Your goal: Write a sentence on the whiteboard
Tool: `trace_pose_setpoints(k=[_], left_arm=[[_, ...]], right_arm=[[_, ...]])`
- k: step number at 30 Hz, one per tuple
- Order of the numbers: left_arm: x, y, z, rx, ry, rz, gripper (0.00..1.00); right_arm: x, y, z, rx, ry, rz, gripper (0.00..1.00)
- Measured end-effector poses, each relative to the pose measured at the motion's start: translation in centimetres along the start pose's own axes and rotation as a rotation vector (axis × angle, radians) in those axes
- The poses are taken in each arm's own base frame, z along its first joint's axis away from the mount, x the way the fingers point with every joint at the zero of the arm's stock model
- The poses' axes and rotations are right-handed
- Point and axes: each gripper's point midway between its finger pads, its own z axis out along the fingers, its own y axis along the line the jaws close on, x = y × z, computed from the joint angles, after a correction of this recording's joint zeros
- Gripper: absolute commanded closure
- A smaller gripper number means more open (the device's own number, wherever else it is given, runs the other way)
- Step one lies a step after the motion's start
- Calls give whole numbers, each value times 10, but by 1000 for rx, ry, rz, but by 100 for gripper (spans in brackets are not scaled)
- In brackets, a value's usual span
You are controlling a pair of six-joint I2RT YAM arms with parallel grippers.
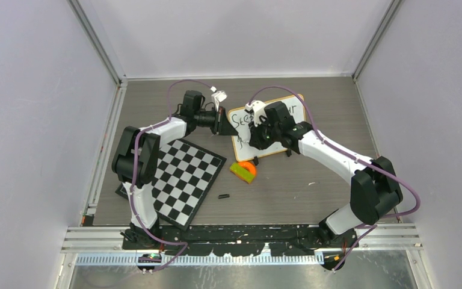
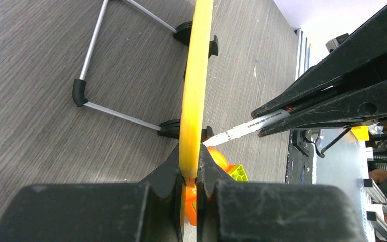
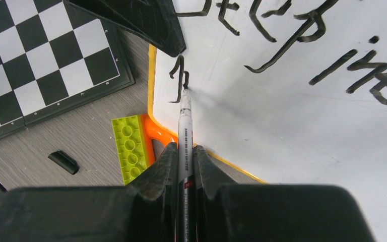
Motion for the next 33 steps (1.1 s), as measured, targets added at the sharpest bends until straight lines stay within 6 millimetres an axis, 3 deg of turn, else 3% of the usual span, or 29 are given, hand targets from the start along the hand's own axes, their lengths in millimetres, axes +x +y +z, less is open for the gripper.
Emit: trace_pose_setpoints(k=[16, 33], left_arm=[[0, 0, 0, 3, 3, 12, 100], [0, 0, 0, 3, 4, 16, 100]], right_arm=[[7, 7, 0, -33, 21, 7, 100], [3, -9, -7, 2, 5, 46, 100]])
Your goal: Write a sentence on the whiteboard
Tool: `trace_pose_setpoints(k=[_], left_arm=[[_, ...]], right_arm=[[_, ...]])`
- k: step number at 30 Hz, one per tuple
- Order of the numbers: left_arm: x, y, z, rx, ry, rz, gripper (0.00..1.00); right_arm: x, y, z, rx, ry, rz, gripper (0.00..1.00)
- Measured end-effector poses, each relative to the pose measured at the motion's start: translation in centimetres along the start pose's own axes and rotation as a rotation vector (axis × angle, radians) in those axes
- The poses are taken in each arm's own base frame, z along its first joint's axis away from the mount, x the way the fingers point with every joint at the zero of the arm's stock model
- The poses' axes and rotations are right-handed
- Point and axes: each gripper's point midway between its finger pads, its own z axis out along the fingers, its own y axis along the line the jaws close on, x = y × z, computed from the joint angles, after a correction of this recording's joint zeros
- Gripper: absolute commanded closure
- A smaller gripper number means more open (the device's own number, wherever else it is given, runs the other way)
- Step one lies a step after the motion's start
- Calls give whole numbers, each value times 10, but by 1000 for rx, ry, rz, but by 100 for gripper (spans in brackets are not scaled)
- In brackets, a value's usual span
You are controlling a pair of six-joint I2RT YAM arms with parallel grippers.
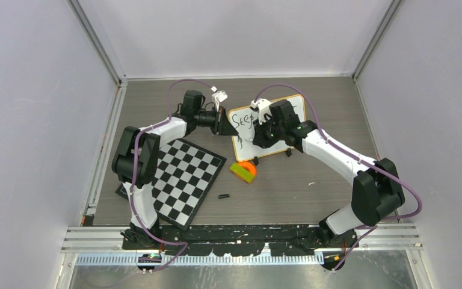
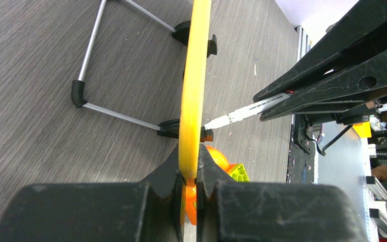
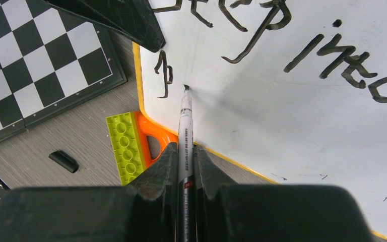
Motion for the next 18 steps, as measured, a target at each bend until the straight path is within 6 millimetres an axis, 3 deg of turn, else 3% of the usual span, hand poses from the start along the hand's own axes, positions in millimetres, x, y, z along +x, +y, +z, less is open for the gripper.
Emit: trace_pose_setpoints(k=[18], left_arm=[[0, -1, 0, 1, 4, 0, 100]], right_arm=[[1, 5, 3, -10, 6, -9, 100]])
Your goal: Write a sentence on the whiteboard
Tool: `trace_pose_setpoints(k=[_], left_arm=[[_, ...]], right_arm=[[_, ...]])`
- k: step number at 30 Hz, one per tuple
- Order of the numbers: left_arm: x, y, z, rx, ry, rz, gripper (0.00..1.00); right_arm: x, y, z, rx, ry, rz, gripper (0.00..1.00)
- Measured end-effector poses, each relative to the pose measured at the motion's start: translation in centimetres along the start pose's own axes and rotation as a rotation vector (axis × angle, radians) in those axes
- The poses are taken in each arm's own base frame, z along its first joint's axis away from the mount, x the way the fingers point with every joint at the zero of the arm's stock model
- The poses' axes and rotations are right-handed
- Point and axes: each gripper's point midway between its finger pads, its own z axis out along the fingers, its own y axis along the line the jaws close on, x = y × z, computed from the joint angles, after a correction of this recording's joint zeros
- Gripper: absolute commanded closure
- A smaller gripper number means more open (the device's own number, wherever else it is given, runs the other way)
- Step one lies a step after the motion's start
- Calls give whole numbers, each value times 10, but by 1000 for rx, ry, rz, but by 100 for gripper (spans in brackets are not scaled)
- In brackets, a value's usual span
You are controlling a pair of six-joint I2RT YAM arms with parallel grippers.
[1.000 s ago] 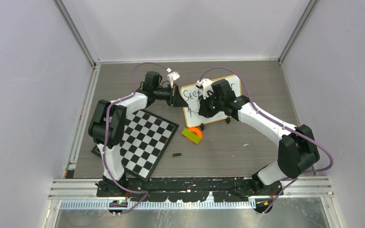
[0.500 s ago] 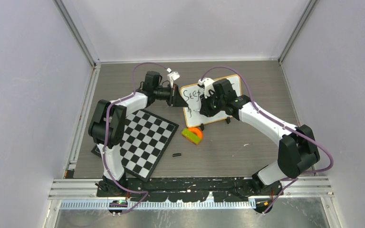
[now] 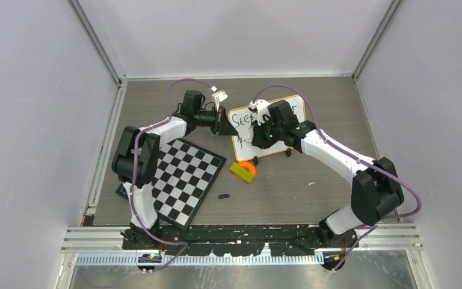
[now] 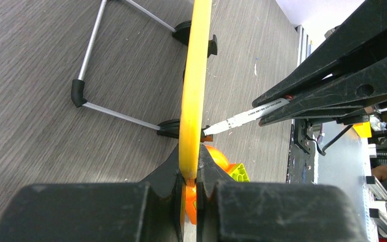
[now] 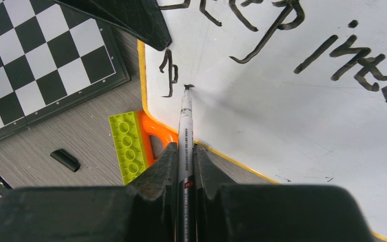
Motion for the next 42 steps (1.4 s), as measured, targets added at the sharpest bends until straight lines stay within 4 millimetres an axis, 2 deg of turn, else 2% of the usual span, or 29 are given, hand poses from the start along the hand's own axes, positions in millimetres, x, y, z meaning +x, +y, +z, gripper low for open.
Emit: trace_pose_setpoints(k=[22, 25, 34, 42], left_arm=[[0, 0, 0, 0, 0, 3, 100], [0, 0, 0, 0, 0, 3, 100], [0, -1, 1, 2, 2, 4, 100], [1, -1, 1, 2, 3, 4, 100]], right_arm=[[16, -9, -1, 20, 47, -28, 100], [13, -10, -2, 23, 44, -26, 100], [-14, -9, -5, 27, -22, -28, 100], [-12, -5, -4, 12, -13, -31, 100]])
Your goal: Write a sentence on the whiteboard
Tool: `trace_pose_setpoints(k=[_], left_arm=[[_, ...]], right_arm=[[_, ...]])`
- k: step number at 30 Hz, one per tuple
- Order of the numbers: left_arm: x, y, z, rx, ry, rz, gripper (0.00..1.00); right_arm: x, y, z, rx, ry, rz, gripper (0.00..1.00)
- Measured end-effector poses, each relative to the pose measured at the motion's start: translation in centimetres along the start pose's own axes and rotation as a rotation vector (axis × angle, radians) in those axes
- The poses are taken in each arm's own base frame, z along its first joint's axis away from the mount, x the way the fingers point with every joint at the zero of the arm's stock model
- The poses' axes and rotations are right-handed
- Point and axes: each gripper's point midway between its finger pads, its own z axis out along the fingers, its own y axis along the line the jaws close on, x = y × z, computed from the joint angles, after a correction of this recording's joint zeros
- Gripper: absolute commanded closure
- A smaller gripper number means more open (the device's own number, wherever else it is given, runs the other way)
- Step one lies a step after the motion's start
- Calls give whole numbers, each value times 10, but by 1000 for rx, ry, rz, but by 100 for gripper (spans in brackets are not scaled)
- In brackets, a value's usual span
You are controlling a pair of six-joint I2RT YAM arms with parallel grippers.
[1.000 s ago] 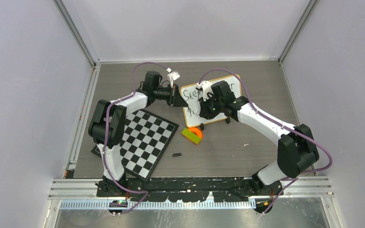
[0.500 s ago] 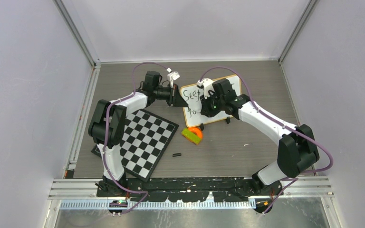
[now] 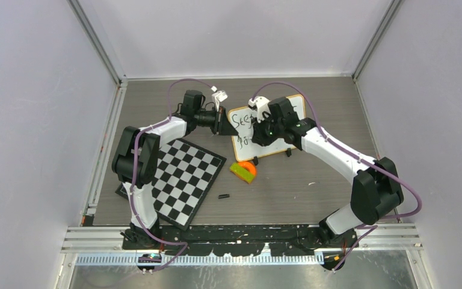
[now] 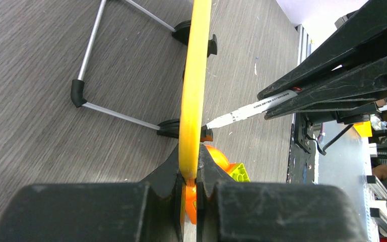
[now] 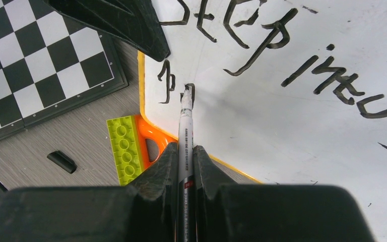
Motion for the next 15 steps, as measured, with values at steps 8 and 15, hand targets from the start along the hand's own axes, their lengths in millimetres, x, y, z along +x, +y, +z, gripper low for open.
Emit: trace_pose_setpoints(k=[8, 15], left_arm=[[0, 0, 0, 0, 0, 0, 100], [0, 0, 0, 0, 0, 0, 100]], right_arm=[[-4, -3, -11, 3, -20, 7, 100], [-5, -7, -12, 23, -23, 1, 100]])
